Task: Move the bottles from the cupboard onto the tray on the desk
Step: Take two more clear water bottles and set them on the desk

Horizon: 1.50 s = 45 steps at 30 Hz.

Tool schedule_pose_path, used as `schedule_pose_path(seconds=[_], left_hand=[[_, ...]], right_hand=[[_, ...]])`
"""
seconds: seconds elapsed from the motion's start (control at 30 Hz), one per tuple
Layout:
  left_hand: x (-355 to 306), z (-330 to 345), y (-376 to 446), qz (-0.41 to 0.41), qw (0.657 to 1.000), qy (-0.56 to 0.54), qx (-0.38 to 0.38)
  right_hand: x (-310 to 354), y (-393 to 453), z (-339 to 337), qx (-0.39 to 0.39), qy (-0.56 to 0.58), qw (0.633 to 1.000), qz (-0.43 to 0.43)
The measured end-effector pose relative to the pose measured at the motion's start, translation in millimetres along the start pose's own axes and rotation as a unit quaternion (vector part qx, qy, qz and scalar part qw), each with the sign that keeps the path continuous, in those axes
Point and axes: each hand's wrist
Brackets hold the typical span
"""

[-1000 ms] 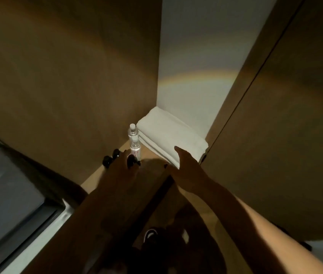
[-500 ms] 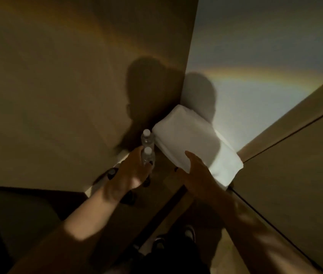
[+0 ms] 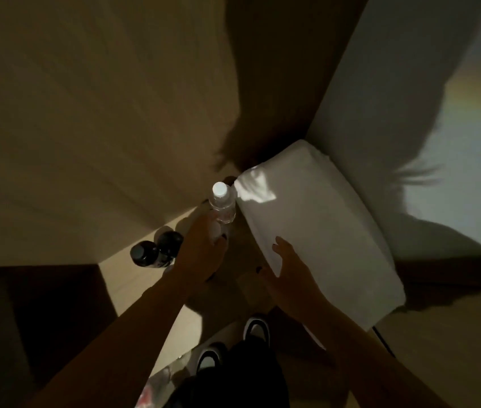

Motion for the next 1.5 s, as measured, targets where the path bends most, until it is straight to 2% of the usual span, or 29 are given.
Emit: schedule_pose_path(seconds=[0.07, 0.17, 0.4, 0.6, 0.7, 0.83, 1.0, 1.1, 1.2, 1.27, 1.3, 1.4, 1.5], left_hand=[[12, 10, 9, -0.028, 0.999, 0.009, 0.023], [29, 18, 18, -0.025, 0.999, 0.034, 0.027], [50, 27, 32, 0.065, 0.997, 0.026, -0.025], [58, 18, 34, 0.071, 0.994, 0.064, -0.05], [42, -5, 31, 0.094, 0.99, 0.023, -0.099], [7, -45, 24, 0.093, 0.975, -0.022, -0.202], [-24, -85, 27, 0.066, 0.962, -0.111, -0.241], [-30, -93, 30, 0.078, 0.942, -0.22, -0.24], [-31, -92, 32, 0.02, 0.914, -0.329, -0.236], [-25, -87, 28, -0.037, 0.877, -0.445, -0.178], [-21, -83, 24, -0.066, 0.855, -0.494, -0.141], [-17, -67, 5, -0.144, 0.853, -0.496, -0.074], [-22, -58, -12, -0.19, 0.827, -0.523, -0.078]], right_hand=[[-6, 15, 0, 0.027, -0.017, 0.999, -0.018], [-10, 33, 6, 0.055, -0.024, 0.997, -0.041], [-27, 72, 42, 0.092, 0.002, 0.993, -0.078], [-19, 85, 62, 0.024, 0.001, 0.985, -0.17], [-7, 85, 66, 0.023, -0.01, 0.981, -0.19], [8, 79, 56, 0.014, -0.023, 0.987, -0.16], [33, 67, 36, 0.003, -0.044, 0.982, -0.186], [45, 55, 32, 0.002, -0.039, 0.982, -0.187], [57, 42, 30, 0.049, 0.013, 0.985, -0.165], [64, 34, 33, 0.113, 0.087, 0.981, -0.132], [64, 31, 36, 0.121, 0.114, 0.978, -0.123], [70, 24, 44, 0.085, 0.117, 0.983, -0.111], [72, 20, 45, 0.104, 0.086, 0.985, -0.11]])
Point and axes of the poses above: each hand's wrist, its own y-axis towards the middle knuckle, its own z-axis out of the palm, x = y × z, and after that the axes turned 3 degrees about -z, right-handed
